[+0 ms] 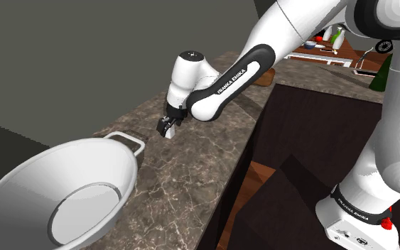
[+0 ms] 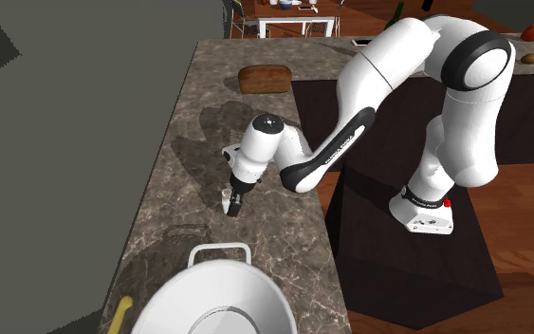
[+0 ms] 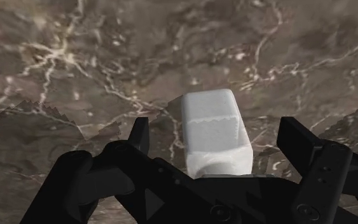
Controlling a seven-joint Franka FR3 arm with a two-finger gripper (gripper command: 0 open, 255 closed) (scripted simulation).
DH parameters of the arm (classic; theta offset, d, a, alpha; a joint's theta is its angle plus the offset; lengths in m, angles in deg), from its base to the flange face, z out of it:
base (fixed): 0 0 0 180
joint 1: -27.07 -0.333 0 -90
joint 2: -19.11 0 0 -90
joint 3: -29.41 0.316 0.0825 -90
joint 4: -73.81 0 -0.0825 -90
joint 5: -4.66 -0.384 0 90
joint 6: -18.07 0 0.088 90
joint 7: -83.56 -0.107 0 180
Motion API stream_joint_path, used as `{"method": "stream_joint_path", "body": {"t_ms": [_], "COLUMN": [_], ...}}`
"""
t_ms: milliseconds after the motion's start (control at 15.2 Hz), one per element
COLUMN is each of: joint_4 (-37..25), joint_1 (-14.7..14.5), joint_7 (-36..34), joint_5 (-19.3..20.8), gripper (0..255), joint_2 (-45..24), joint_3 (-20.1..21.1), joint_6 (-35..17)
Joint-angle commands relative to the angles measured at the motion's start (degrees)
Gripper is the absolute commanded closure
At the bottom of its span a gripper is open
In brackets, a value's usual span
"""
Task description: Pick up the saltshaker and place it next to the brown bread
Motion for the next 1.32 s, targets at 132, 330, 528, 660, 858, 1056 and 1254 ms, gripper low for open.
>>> {"method": "stream_joint_path", "body": {"t_ms": [132,330,528,660,858,1056,1254], "joint_4": [0.0,0.0,0.0,-0.1,-0.5,-0.9,-1.5], "joint_1": [0.0,0.0,0.0,0.2,0.6,1.0,1.3], "joint_7": [0.0,0.0,0.0,0.3,1.2,2.0,2.9], "joint_5": [0.0,0.0,0.0,-0.4,-1.4,-2.5,-3.5], "gripper": [255,255,255,255,255,255,255], "joint_2": [0.0,0.0,0.0,0.5,2.1,3.6,5.0], "joint_3": [0.0,0.0,0.0,0.2,0.9,1.4,1.8], "joint_6": [0.0,0.0,0.0,0.6,2.5,4.4,6.4]}}
